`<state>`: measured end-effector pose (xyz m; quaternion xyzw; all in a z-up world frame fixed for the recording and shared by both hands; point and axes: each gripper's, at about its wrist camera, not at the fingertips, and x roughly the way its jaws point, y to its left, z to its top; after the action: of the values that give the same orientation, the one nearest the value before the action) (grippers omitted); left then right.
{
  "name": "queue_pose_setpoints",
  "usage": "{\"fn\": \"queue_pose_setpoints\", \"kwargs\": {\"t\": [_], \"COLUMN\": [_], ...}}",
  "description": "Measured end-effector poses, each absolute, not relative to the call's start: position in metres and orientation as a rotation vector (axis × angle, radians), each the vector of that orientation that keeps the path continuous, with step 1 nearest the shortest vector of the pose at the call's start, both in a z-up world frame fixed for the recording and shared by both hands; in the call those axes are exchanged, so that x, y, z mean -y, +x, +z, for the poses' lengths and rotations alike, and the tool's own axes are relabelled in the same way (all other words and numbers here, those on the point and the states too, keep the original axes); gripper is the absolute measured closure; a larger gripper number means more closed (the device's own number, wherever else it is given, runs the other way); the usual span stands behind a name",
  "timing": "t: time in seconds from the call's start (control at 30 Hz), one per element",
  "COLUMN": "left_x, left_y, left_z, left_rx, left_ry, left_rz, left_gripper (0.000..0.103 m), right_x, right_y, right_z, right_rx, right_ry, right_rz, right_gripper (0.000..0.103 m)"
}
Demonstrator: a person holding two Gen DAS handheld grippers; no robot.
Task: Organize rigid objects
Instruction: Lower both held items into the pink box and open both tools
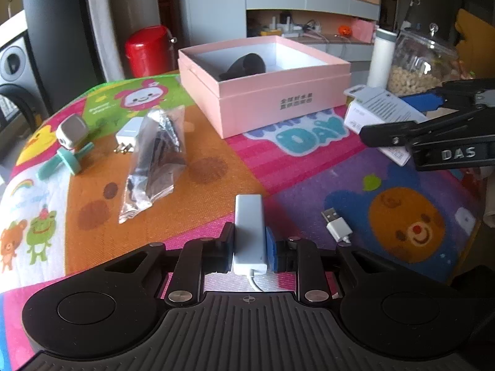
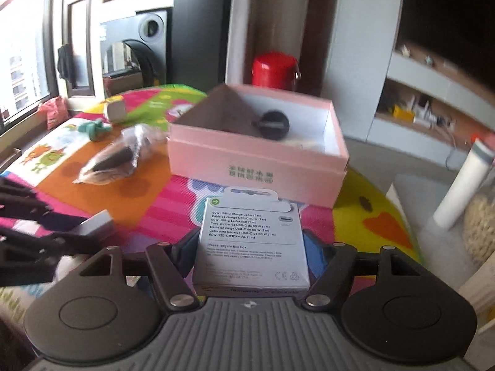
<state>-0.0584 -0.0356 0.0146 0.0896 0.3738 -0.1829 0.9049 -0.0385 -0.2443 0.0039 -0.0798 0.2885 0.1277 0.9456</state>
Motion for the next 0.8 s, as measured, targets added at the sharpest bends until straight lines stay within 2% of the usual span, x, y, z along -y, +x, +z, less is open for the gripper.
{"fn": "queue_pose_setpoints", "kwargs": {"t": [0.2, 0.43, 0.53, 0.57, 0.6, 0.67, 0.8], "left_x": [0.033, 0.048, 0.058, 0.059, 0.060, 0.058, 0.033], "left_y": [-0.058, -0.005, 0.049, 0.072, 0.090, 0.117, 0.116], "left_z": [0.045, 0.153, 0.193, 0.198, 0.196, 0.179, 0.134], "left_rx": [-0.648, -0.400, -0.394, -0.446, -0.502, -0.592, -0.628], "left_ry": [0.165, 0.220, 0.129, 0.076, 0.029, -0.046, -0.088], "left_rz": [-0.450, -0.474, -0.509, -0.540, -0.561, -0.579, -0.502], "left_gripper": [0.079, 0.078, 0.078, 0.077, 0.077, 0.077, 0.077], "right_x": [0.261, 0.270, 0.265, 0.265, 0.265, 0.267, 0.282], "right_y": [-0.047, -0.014, 0.028, 0.045, 0.061, 0.082, 0.069], "right_z": [0.029, 0.090, 0.126, 0.134, 0.138, 0.139, 0.113], "right_rx": [-0.524, -0.374, -0.326, -0.334, -0.358, -0.397, -0.425], "right_ry": [-0.130, -0.110, -0.123, -0.118, -0.122, -0.102, -0.048], "right_rz": [0.245, 0.227, 0.205, 0.220, 0.237, 0.208, 0.199], "right_gripper": [0.034, 0.034, 0.033, 0.032, 0.026, 0.025, 0.025]}}
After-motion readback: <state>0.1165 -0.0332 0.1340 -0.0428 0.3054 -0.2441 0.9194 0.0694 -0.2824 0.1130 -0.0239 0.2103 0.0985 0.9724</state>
